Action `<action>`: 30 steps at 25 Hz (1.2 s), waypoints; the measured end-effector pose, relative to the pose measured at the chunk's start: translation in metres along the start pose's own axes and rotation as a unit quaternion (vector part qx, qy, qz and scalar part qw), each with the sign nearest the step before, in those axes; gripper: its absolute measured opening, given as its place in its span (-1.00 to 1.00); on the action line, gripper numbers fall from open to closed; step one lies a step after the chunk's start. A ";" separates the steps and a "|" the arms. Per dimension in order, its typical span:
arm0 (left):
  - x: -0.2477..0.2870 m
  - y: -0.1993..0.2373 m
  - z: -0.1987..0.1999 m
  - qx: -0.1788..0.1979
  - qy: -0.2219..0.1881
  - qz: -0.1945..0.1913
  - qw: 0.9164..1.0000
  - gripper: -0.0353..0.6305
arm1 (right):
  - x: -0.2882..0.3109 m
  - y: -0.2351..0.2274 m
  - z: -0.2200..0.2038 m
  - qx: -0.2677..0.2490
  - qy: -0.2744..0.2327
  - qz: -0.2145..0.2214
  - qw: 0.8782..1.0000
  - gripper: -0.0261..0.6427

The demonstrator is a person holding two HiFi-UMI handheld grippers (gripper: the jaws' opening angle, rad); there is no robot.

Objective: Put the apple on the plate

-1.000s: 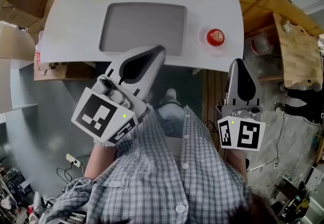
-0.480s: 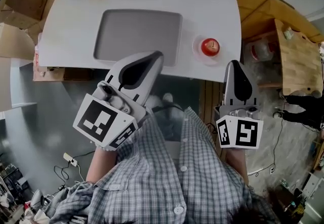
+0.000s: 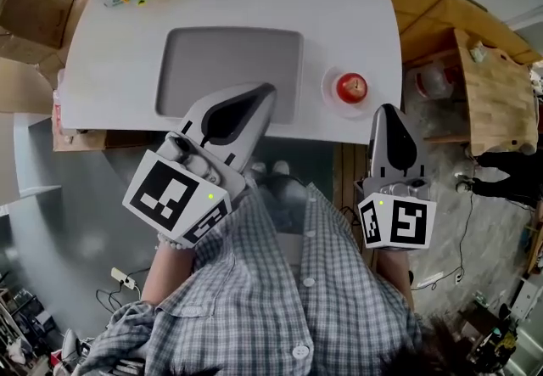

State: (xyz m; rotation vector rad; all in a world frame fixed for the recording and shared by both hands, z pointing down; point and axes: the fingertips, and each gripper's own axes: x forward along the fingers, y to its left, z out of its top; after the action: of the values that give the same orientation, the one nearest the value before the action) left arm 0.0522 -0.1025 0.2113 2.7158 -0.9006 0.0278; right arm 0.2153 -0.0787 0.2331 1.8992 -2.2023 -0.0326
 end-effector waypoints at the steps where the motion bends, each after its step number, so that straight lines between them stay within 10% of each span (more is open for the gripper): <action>1: 0.001 0.001 0.000 0.000 0.001 -0.004 1.000 -0.87 | 0.001 0.000 -0.001 -0.001 0.005 -0.004 1.000 -0.85; 13: -0.001 0.007 -0.021 -0.020 0.017 -0.034 0.999 -0.87 | -0.001 -0.007 -0.030 0.113 0.044 -0.071 0.990 -0.85; 30: 0.051 -0.003 -0.050 -0.042 0.074 -0.062 0.994 -0.87 | -0.001 -0.050 -0.069 0.140 0.094 -0.100 0.981 -0.84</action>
State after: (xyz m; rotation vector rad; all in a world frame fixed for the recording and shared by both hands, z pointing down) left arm 0.0981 -0.1165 0.2641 2.6444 -0.6756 0.1596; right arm 0.2768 -0.0765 0.2919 2.1614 -1.9692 0.4266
